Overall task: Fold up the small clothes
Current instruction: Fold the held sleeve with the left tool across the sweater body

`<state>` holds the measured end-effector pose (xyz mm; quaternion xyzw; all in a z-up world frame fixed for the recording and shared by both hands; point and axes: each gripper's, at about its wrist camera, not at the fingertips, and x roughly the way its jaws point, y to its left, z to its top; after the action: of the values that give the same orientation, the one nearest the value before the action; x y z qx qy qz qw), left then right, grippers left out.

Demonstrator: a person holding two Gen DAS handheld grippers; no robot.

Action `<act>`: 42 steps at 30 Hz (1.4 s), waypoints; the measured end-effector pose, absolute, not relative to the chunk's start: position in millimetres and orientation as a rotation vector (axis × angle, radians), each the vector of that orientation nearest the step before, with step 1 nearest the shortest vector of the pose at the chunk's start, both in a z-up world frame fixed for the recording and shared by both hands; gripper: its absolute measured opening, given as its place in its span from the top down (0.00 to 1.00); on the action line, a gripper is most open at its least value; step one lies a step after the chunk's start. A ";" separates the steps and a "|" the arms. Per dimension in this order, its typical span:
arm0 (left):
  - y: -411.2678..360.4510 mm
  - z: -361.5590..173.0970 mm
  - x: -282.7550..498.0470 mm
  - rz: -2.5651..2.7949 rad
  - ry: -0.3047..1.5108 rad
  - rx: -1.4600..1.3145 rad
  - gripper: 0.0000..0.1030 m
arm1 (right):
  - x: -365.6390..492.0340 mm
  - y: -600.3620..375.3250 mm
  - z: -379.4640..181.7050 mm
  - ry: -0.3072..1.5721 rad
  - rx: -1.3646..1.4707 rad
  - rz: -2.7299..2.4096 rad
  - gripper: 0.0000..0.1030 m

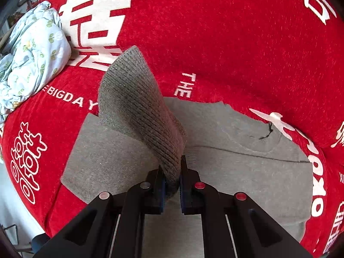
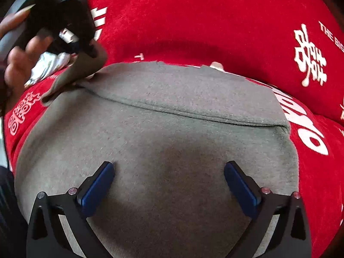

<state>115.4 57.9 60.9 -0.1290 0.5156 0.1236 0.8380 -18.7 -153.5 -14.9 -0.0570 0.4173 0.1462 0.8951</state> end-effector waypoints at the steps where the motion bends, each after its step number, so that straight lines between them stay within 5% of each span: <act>1: 53.8 60.8 117.3 0.262 1.092 -0.265 0.90 | -21.0 -153.6 -14.5 0.866 -0.127 0.317 0.01; 42: -184.1 40.7 151.6 -0.129 1.169 0.053 0.90 | -72.4 -164.4 -7.1 0.862 -0.227 0.418 0.01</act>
<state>151.6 -184.1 40.7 0.0249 0.5514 -0.0610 0.8316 -72.4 -164.4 -7.1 -0.1089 0.4138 0.2005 0.8813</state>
